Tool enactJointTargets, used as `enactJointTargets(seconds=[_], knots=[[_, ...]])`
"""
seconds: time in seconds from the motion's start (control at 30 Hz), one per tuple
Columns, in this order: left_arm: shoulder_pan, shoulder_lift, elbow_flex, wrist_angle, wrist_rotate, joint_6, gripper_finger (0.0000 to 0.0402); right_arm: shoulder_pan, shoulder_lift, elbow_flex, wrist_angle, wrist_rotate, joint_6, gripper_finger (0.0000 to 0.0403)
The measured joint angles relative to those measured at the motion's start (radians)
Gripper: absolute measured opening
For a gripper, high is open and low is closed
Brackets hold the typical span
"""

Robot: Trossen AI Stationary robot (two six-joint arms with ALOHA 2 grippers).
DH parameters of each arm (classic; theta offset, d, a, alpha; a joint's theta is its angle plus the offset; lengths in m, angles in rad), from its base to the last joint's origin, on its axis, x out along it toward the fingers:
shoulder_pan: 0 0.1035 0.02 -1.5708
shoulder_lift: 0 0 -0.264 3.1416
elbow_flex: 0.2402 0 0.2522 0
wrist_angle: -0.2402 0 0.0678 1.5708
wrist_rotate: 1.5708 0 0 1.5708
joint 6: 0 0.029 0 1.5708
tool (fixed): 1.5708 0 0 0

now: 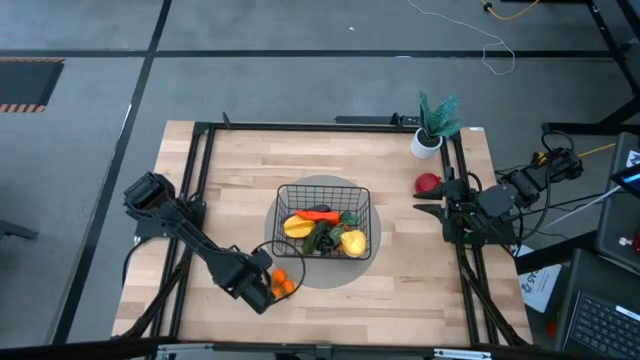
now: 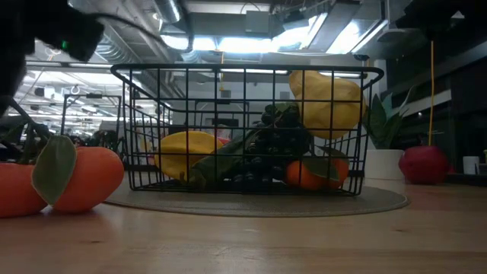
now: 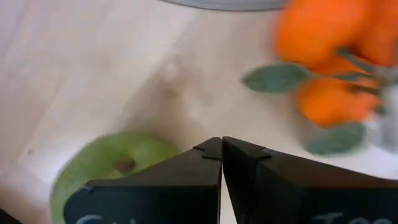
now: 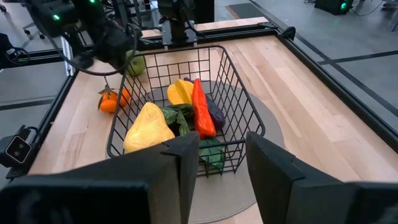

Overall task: Build produce basket
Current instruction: Put the green pear into the black wire basket

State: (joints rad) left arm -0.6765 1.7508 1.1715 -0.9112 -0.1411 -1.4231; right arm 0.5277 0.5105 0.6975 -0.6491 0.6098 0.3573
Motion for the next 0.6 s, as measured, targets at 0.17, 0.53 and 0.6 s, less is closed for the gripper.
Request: enactJointTargets(seconds=[0.17,0.53,0.6], knots=[[-0.032,-0.001,0.115,-0.079,0.026,0.009,0.0000,0.000,0.000,0.000,0.000,0.000,0.000,0.0124],[-0.134,-0.002,0.099,-0.107,0.205,-0.146,0.0000,0.000,0.000,0.000,-0.010,0.000,0.000,0.0124],[-0.144,-0.002,0.075,-0.079,0.184,-0.147,0.0000,0.000,0.000,0.000,-0.009,0.000,0.000,0.0124]])
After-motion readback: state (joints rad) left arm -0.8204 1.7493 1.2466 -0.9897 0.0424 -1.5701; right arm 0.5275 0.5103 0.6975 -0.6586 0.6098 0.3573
